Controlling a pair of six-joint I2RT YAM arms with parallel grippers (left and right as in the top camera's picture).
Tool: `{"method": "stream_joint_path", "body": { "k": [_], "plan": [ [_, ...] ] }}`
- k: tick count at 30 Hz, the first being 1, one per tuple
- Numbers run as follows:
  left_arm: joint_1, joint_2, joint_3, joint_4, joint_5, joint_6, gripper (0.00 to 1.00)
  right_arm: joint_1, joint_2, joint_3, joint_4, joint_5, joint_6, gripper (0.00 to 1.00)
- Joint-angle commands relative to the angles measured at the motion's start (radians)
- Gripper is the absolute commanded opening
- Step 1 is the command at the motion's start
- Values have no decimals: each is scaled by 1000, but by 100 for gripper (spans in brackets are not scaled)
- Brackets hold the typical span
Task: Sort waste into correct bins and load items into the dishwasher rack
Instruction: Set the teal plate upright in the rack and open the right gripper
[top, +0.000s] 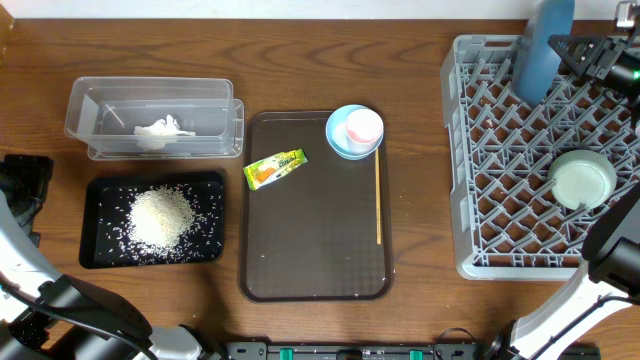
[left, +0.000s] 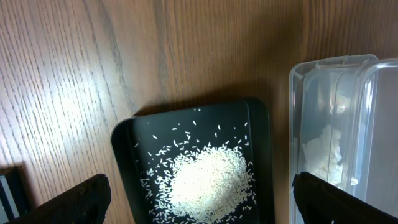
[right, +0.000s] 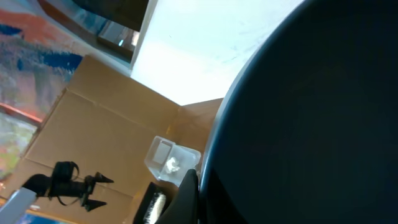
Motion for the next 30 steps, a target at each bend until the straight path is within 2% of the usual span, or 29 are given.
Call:
{"method": "stream_joint_path", "body": {
  "k": [1,7,12,16,18,19,22,24,30],
  "plan": [
    [3,-18,19,-6,-9,-13,96,-10,28,-2,-7,-2,62,1],
    [3,-18,19,-6,-9,-13,96,-58,27,-1,-16,39,92,2],
    [3,-18,19,-6,-9,-13,96,-130,-3,-1,-89,142,109,4],
    [3,-18,19,-6,-9,-13,96,-170,-59,-1,-180,272,76,18],
    [3,-18,19,-6,-9,-13,96,-182,-92,-1,-243,359,45,44],
    [3,-18,19,-6,-9,-13,96,-185,-108,-1,-276,399,28,49],
    [3,-18,19,-6,-9,-13,96,-188,-143,-1,-359,495,-5,48],
    [3,-18,19,-6,-9,-13,96,-188,-166,-1,-399,551,-19,53],
    [3,-18,19,-6,-9,-13,96,-182,-271,6,-487,750,-42,55]
  ]
}}
